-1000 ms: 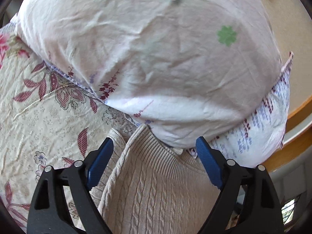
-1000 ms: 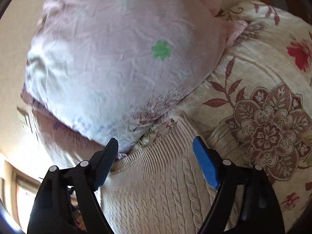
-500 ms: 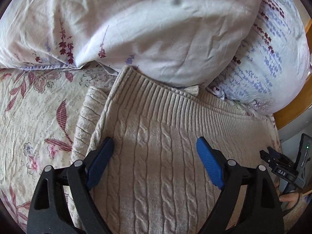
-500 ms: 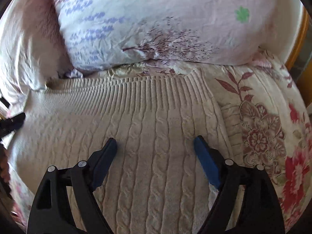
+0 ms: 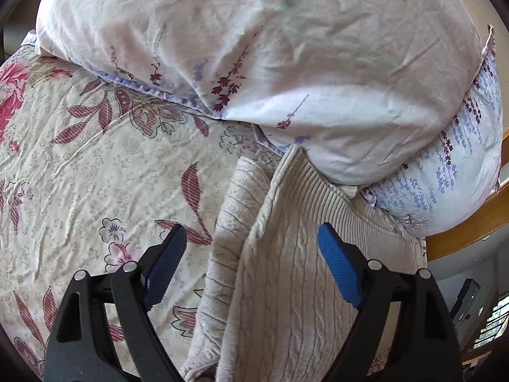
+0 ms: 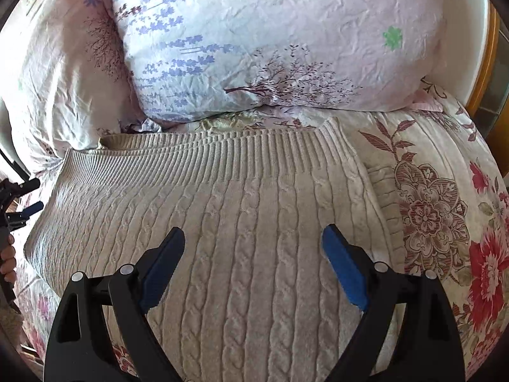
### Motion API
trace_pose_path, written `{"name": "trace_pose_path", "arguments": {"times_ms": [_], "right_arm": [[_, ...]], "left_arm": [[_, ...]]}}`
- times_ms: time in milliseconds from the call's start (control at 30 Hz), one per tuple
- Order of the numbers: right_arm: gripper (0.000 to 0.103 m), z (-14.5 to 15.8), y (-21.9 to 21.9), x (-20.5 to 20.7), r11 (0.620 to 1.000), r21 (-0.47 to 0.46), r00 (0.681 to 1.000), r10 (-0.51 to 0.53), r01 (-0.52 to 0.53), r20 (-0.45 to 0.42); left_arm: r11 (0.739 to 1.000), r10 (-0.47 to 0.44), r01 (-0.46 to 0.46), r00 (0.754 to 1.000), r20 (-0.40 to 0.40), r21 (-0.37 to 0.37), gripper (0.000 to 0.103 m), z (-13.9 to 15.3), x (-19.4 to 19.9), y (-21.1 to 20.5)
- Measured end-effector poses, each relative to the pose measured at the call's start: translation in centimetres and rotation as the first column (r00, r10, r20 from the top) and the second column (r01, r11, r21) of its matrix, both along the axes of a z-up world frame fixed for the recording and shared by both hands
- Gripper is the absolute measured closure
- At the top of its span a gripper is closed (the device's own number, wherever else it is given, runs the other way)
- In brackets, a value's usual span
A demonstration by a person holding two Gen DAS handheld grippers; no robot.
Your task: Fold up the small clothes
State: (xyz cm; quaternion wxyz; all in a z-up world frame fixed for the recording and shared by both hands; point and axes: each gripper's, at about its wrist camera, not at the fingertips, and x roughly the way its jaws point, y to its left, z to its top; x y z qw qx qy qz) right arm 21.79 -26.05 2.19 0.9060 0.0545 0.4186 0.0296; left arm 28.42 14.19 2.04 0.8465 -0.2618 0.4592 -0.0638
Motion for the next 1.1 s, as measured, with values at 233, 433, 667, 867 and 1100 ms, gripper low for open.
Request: {"name": "trace_pose_path", "arguments": {"times_ms": [233,433,667,867,1100], "right_arm": [[0.013,-0.2,1.0,0.3,1.000,-0.008,1.000,0.023,-0.024,-0.006],[0.012,-0.2,1.1,0.3,1.000,-0.005,1.000,0.028,-0.028,-0.009],[0.011,-0.2,1.5,0.6,0.999,-0.003,0.999,0.037,-0.037,-0.010],[0.010,-0.2,1.6,0.6,0.999,-0.005,0.999,0.038,-0.039,-0.011],[0.010,-0.3,1.6,0.6,0.999,-0.008,0.999,0.041,-0.041,-0.012]], "left_arm": [[0.997,-0.077,0.076,0.996,-0.053,-0.011,0.037,-1.7,1.3,-0.7],[0.996,-0.081,0.079,0.996,-0.044,-0.045,0.042,-2.0,1.5,0.4],[0.969,-0.102,0.083,0.992,-0.069,-0.232,0.069,-3.2,0.8,3.5],[0.937,-0.066,0.037,0.995,-0.073,-0.349,0.069,-4.3,0.3,4.9],[0.940,-0.067,0.036,0.994,-0.082,-0.339,0.077,-4.4,0.3,4.2]]}}
